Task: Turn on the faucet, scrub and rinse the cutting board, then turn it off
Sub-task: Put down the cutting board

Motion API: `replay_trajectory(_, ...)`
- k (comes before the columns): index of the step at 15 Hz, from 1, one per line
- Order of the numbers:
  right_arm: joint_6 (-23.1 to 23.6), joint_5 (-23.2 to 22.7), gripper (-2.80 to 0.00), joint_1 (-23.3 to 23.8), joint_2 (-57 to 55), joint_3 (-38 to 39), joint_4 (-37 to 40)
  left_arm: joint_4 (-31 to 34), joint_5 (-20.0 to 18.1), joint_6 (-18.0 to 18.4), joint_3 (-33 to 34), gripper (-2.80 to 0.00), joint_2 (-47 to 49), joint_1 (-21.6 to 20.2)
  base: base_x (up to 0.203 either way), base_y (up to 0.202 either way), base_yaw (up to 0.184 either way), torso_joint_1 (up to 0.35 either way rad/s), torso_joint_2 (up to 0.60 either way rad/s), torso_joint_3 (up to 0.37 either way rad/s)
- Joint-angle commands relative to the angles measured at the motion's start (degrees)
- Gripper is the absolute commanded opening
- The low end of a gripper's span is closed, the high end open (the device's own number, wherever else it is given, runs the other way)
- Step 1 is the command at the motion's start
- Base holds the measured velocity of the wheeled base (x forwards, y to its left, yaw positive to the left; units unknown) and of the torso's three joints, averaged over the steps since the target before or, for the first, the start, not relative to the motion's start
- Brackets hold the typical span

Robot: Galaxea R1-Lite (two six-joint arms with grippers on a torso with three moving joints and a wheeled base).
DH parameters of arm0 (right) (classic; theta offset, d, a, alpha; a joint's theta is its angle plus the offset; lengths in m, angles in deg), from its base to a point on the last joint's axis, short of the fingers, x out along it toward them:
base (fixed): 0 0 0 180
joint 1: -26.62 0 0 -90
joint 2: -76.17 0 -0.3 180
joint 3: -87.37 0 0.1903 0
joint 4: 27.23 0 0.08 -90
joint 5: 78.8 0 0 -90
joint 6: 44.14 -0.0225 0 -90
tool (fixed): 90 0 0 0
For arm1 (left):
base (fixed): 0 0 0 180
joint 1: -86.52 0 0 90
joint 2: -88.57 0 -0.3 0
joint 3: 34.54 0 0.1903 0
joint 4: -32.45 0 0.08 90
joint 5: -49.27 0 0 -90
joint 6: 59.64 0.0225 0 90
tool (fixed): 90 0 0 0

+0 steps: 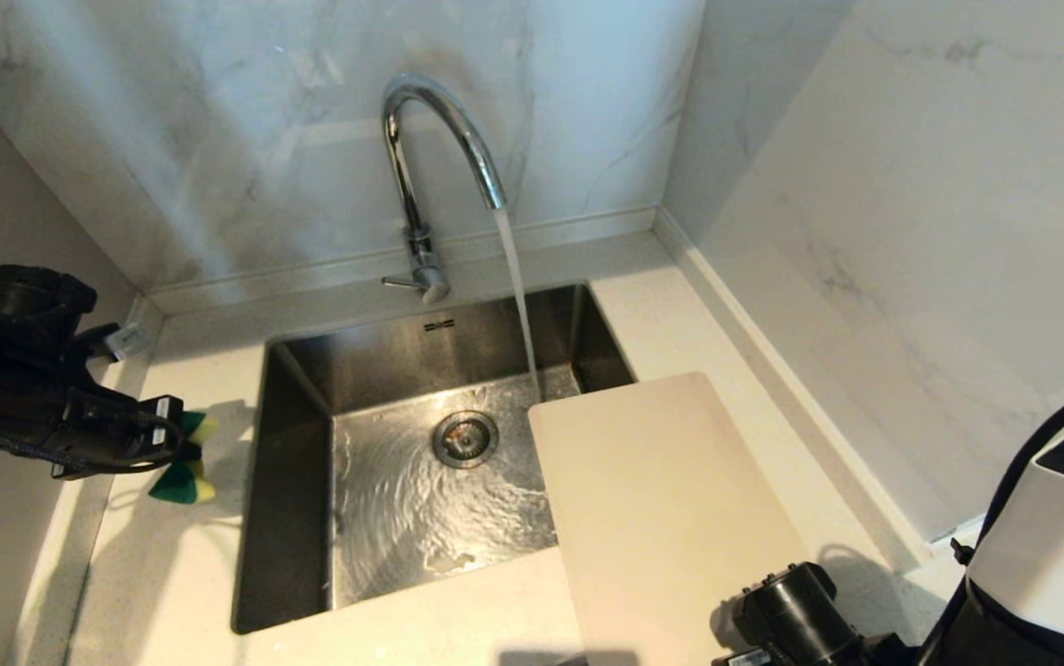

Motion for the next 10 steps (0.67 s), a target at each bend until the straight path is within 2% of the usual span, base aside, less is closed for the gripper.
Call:
replay_trajectory(1, 0.41, -0.09, -2.80, -0.02, -0.59, -0.51, -0.14, 0.10, -0.05, -0.19, 0.00, -2.80, -0.01, -0.04, 0.000, 0.000, 0.000, 0.000, 0.00, 0.000)
replay_trajectory(5, 0.33, -0.09, -2.80, -0.11, -0.59, -0.58, -0.14, 0.10, -0.05, -0.22, -0.09, -2.80, -0.10, -0.01, 0.000, 0.000, 0.000, 0.000, 0.00, 0.000)
replay_trajectory(6, 0.41, -0.09, 0.00, -0.11, -0.59, -0.58, -0.14, 0.10, -0.05, -0.25, -0.09, -2.80, -0.10, -0.10, 0.000, 0.000, 0.000, 0.000, 0.00, 0.000)
replay_trajectory(10, 0.59, -0.09, 0.00, -0.11, -0.32, -0.49, -0.23, 0.10, 0.03, -0.63, -0.35, -2.80, -0.01, 0.16, 0.000, 0.000, 0.000, 0.000, 0.00, 0.000)
